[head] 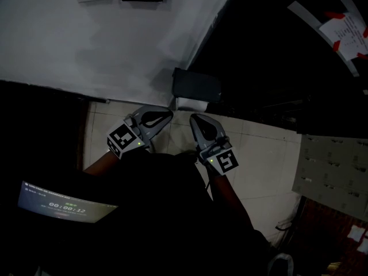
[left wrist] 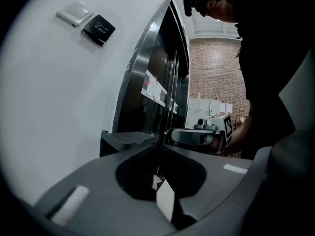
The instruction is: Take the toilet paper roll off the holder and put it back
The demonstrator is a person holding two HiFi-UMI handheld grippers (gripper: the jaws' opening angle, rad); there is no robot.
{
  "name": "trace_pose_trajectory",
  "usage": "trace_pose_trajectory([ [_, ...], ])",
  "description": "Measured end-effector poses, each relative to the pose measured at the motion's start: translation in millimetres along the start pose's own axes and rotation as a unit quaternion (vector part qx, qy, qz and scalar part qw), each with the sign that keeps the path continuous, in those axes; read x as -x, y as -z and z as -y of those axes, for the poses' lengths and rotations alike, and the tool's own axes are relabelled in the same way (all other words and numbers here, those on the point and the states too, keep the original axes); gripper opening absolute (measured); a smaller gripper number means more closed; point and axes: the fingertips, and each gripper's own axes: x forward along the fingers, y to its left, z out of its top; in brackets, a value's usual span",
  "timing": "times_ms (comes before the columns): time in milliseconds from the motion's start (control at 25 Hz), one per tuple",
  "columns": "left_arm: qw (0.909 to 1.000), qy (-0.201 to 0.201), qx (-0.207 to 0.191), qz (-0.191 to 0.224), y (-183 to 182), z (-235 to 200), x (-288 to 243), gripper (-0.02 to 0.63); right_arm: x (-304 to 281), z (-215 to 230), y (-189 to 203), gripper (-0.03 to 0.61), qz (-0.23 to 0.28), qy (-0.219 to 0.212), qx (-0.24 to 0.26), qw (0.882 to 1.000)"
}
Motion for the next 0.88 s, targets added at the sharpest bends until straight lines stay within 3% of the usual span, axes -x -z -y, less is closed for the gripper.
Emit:
trace_pose_trajectory([
  [880,1.0,0.005,0.0,0.001,4.7,4.0,3.8,0.003,-8.3,-20.0,11.7,0.0,-0.011,-0.026,-0.012,1.0],
])
